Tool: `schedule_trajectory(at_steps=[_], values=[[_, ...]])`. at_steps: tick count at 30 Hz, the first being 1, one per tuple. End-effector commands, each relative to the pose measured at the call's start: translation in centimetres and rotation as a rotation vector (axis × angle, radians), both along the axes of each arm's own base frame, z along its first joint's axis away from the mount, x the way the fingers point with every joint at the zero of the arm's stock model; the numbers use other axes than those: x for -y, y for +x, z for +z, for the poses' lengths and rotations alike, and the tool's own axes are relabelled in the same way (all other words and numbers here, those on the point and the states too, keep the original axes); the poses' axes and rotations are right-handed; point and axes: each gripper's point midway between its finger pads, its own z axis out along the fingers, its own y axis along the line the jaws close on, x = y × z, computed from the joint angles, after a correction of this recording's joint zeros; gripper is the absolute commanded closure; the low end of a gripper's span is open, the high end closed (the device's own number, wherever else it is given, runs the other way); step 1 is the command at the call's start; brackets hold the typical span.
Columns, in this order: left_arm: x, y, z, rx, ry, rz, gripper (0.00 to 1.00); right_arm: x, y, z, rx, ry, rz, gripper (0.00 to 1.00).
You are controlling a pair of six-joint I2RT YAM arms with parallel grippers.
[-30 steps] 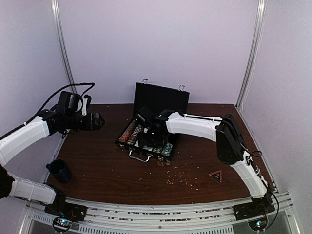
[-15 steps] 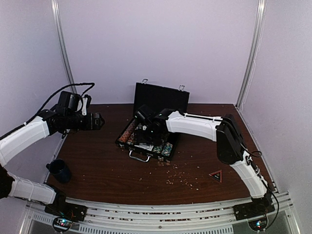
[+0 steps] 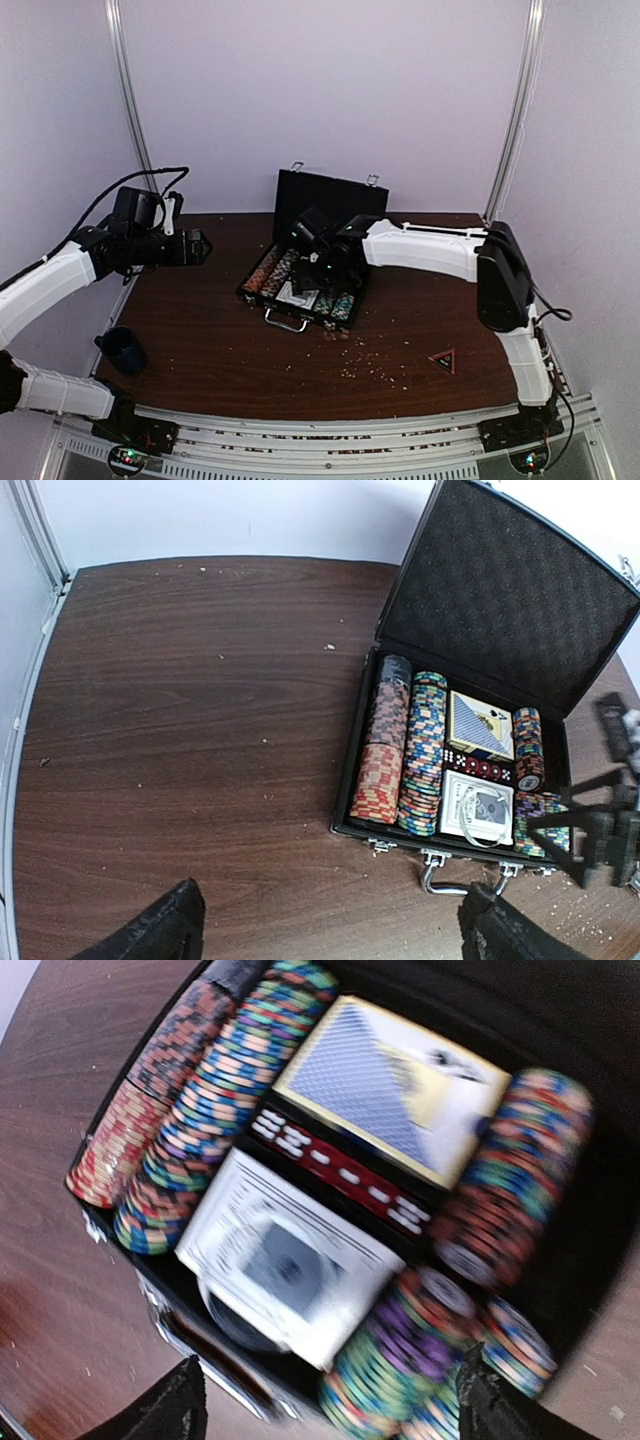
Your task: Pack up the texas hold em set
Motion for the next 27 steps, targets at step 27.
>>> schedule_trajectory(at_steps=[27], values=[[0.4, -1.4, -0.8, 0.005, -0.092, -0.004, 0.09, 27.8, -16.6, -5.7, -0.159, -0.077, -0.572, 0.02]])
